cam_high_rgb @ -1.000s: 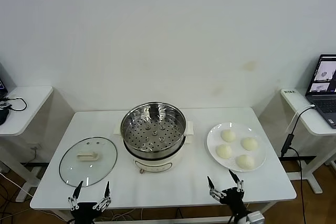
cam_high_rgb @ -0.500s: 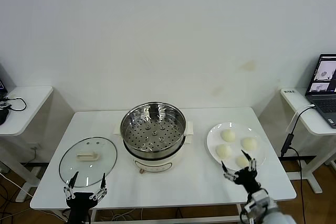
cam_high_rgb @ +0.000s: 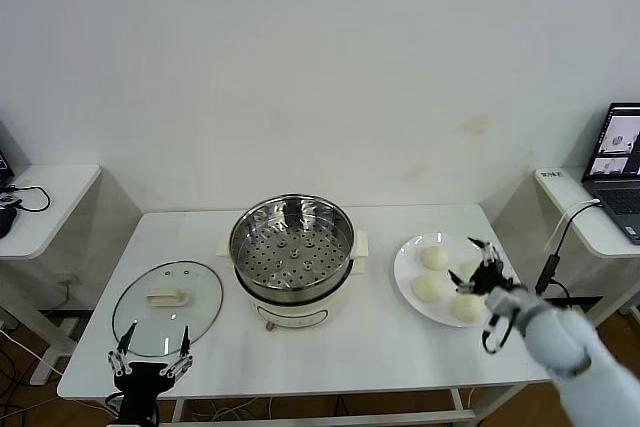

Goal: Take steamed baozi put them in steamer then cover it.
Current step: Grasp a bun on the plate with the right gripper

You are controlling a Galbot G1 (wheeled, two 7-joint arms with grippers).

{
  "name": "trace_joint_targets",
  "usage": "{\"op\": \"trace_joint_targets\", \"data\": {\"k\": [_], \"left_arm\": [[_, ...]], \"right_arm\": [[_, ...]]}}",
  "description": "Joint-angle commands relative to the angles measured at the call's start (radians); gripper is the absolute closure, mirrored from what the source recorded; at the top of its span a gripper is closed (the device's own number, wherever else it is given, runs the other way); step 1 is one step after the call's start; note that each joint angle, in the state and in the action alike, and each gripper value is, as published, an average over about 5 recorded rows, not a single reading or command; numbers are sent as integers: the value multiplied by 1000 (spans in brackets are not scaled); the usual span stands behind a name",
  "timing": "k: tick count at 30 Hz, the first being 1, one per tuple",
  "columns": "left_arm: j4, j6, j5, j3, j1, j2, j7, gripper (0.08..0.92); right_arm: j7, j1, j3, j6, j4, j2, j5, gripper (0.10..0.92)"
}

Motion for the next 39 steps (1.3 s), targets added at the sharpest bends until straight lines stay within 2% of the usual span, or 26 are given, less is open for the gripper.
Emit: {"op": "trace_joint_targets", "data": {"k": [1, 8, 16, 25, 39], "left_arm": [[-5, 13, 17, -19, -5, 0, 3, 177], [-3, 17, 13, -37, -2, 2, 3, 177], [-2, 27, -2, -54, -7, 8, 10, 177], [0, 35, -5, -64, -17, 12, 20, 177], [15, 34, -3, -71, -24, 10, 24, 177]], "right_arm": [[-316, 483, -347, 30, -206, -182, -67, 203], [-505, 804, -684, 71, -412, -113, 26, 203], [-639, 947, -853, 143, -631, 42, 15, 203], [-650, 951, -875, 179, -816, 175, -35, 203], [-610, 923, -844, 189, -952, 322, -99, 202]]}}
